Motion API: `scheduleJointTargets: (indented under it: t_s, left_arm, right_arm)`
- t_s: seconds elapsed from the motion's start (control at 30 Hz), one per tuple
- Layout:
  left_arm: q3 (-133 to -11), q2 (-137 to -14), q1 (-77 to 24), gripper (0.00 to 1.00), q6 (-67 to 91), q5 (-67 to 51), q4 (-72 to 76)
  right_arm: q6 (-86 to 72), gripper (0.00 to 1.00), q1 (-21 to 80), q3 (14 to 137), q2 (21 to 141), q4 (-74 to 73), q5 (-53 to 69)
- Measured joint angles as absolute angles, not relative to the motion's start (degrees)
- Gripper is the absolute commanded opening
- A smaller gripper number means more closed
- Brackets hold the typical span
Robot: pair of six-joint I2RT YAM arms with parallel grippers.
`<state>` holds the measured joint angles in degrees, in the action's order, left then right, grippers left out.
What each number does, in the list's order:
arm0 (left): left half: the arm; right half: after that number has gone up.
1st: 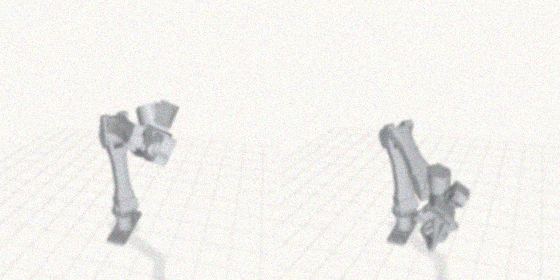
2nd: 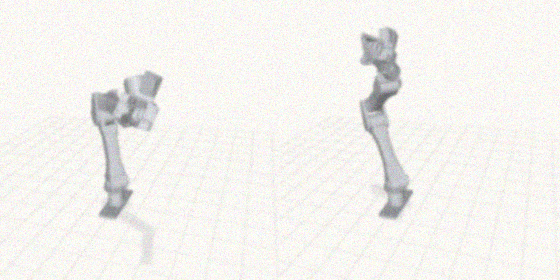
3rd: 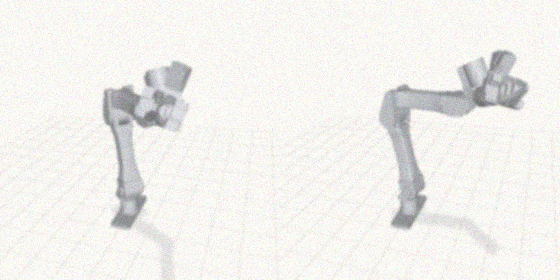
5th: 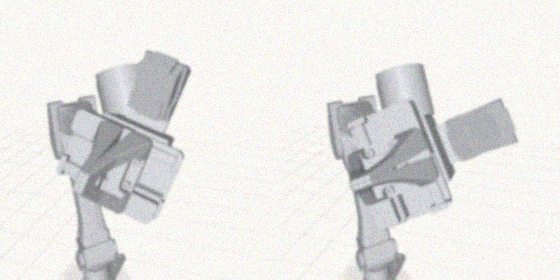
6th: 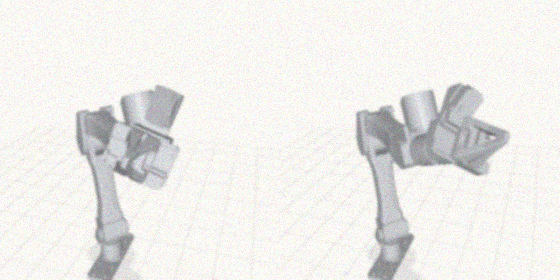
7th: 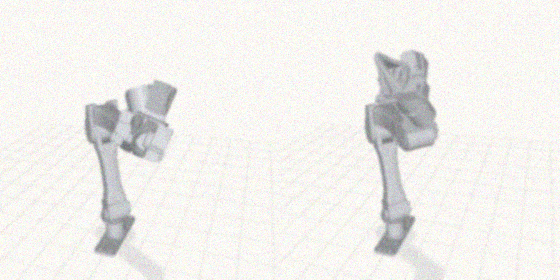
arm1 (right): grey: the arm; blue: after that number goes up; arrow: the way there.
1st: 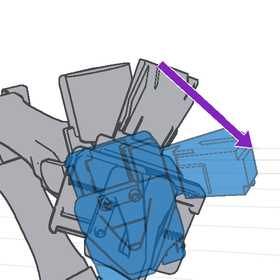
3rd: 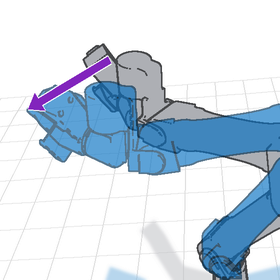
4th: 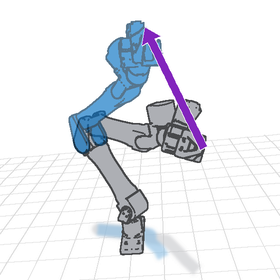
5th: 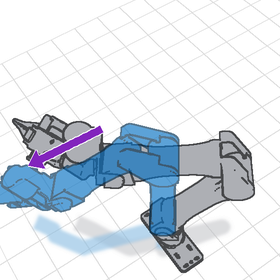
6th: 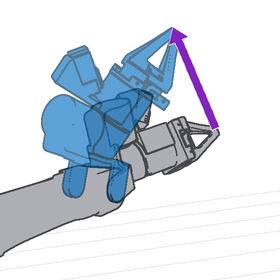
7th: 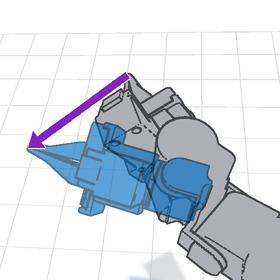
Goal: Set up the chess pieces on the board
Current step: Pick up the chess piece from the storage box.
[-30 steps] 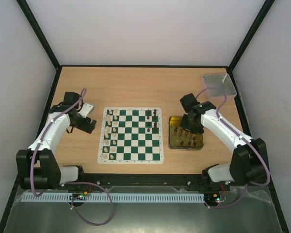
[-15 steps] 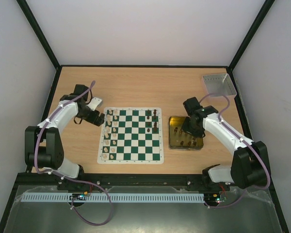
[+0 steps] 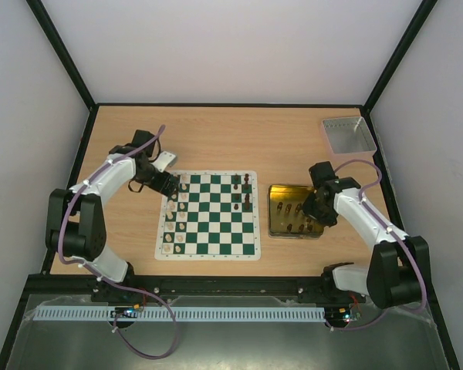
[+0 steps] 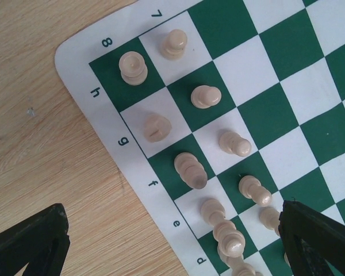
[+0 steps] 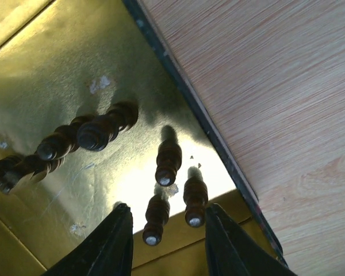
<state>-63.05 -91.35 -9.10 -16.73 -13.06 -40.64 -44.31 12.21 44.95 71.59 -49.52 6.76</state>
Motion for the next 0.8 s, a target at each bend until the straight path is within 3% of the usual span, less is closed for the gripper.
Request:
scheduleJointTargets:
  t_s: [0.5, 0.8]
  left_arm:
    - [-63.70, -87.11, -9.08, 0.99, -14.74, -14.92, -37.69]
    - [-64.03, -84.51, -7.86, 0.99, -14.72, -17.02, -36.75]
  right_arm:
    - [-40.66, 0.29, 7.55, 43.68, 77.65, -44.03, 9.58]
    - [-39.79, 0.17, 7.49, 43.66, 79.05, -42.83, 9.93]
